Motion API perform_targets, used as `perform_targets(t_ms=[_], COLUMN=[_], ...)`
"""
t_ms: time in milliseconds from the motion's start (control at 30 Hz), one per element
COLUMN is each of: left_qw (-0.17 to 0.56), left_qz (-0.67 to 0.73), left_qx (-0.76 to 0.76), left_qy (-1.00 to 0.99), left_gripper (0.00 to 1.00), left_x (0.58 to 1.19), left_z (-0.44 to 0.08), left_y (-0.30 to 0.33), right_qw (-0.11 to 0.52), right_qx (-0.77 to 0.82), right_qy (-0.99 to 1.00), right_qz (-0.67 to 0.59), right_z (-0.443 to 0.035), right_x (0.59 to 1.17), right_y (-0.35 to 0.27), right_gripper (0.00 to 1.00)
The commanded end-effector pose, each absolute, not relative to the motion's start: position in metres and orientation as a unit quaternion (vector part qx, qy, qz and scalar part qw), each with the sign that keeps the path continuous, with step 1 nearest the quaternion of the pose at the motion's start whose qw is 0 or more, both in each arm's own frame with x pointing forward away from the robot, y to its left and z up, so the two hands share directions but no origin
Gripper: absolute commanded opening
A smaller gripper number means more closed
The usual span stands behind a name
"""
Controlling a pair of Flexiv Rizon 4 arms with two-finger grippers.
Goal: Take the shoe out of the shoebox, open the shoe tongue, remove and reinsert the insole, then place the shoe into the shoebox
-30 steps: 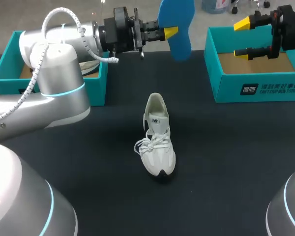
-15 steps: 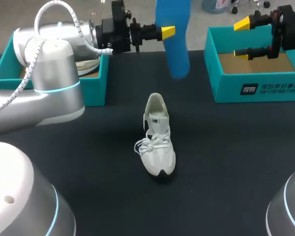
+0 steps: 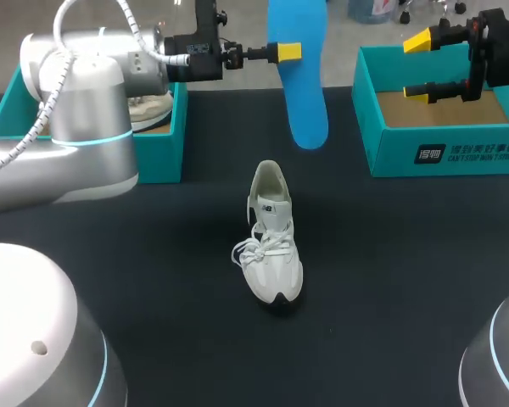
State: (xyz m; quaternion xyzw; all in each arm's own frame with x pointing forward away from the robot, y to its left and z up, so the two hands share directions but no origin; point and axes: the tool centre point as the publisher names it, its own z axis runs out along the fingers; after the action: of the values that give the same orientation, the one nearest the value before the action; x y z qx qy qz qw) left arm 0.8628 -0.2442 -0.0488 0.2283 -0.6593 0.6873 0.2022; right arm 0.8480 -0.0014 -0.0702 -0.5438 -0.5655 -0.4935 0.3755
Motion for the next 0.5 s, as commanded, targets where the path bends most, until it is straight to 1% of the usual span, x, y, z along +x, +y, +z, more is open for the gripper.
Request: perform_targets(t_ms=[33, 133, 233, 267, 400, 500], left_qw=[0.26, 0.26, 0.318, 0.323, 0.391, 0.421], left_qz=[0.653, 0.653, 0.644, 0.646, 0.623, 0.607], left_qx=[0.27, 0.27, 0.311, 0.315, 0.351, 0.361], left_qy=[-0.659, -0.659, -0.622, -0.616, -0.58, -0.57], left_gripper=[0.0, 0.0, 0.0, 0.0, 0.0, 0.0], left_x=[0.866, 0.866, 0.866, 0.865, 0.866, 0.865], left_z=[-0.046, -0.046, -0.049, -0.049, -0.054, -0.06], left_y=[-0.243, -0.243, -0.246, -0.246, -0.25, -0.253], right_qw=[0.374, 0.374, 0.374, 0.374, 0.374, 0.374], right_qx=[-0.545, -0.545, -0.545, -0.545, -0.545, -0.545], right_qy=[-0.565, -0.565, -0.565, -0.565, -0.565, -0.565], right_qz=[-0.493, -0.493, -0.493, -0.493, -0.493, -0.493], right_z=[-0.07, -0.07, -0.07, -0.07, -0.07, -0.07], right_x=[0.847, 0.847, 0.847, 0.847, 0.847, 0.847], right_y=[-0.001, -0.001, -0.001, -0.001, -0.001, -0.001], right_gripper=[1.0, 1.0, 1.0, 1.0, 1.0, 1.0])
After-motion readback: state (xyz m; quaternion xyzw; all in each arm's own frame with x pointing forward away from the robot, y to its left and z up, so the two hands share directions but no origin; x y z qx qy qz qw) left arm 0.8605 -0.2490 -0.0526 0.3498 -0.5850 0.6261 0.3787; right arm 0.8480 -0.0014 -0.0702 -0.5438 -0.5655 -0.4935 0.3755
